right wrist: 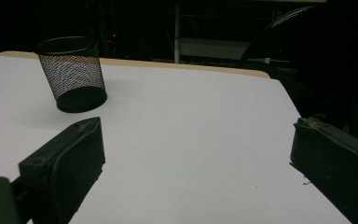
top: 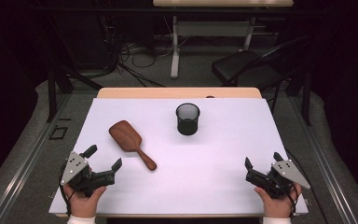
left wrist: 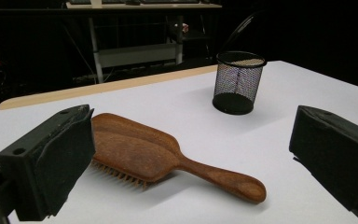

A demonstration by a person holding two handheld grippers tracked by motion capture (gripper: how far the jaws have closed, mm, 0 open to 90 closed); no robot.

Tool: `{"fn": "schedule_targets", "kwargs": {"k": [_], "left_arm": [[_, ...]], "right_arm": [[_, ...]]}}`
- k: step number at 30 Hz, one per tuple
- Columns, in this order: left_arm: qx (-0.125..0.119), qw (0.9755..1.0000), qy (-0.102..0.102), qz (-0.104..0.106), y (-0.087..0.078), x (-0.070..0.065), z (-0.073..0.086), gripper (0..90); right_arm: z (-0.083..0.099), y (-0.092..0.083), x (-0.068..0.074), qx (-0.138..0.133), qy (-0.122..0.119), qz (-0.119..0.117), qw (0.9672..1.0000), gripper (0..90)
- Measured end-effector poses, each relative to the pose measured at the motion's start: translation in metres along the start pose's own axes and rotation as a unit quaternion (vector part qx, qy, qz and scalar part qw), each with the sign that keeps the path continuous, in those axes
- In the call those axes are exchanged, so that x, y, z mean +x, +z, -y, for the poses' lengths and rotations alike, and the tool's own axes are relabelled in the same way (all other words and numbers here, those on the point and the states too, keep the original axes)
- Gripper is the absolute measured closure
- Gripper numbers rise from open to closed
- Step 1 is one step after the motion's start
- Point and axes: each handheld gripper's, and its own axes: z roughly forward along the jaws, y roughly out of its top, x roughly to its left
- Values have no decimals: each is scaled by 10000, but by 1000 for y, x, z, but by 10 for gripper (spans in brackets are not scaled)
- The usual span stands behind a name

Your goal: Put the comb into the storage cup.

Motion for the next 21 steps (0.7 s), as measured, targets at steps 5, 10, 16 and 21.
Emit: {"fn": "schedule_targets", "kwargs": {"k": [5, 10, 16, 21], "left_arm": [[66, 10000, -20, 26, 3, 0, 1, 2], [204, 9998, 11, 5, 5, -2, 1, 2], [406, 9990, -148, 87, 13, -5, 0, 3], [506, 9985, -149, 176, 20, -9, -3, 3]], "right_arm": [[2, -1, 0, 34, -16, 48, 10000, 23], [2, 0, 0, 36, 32, 78, 10000, 23], [1, 1, 0, 41, 28, 68, 10000, 23], [0, 1, 0, 21, 47, 76, 10000, 23]]}}
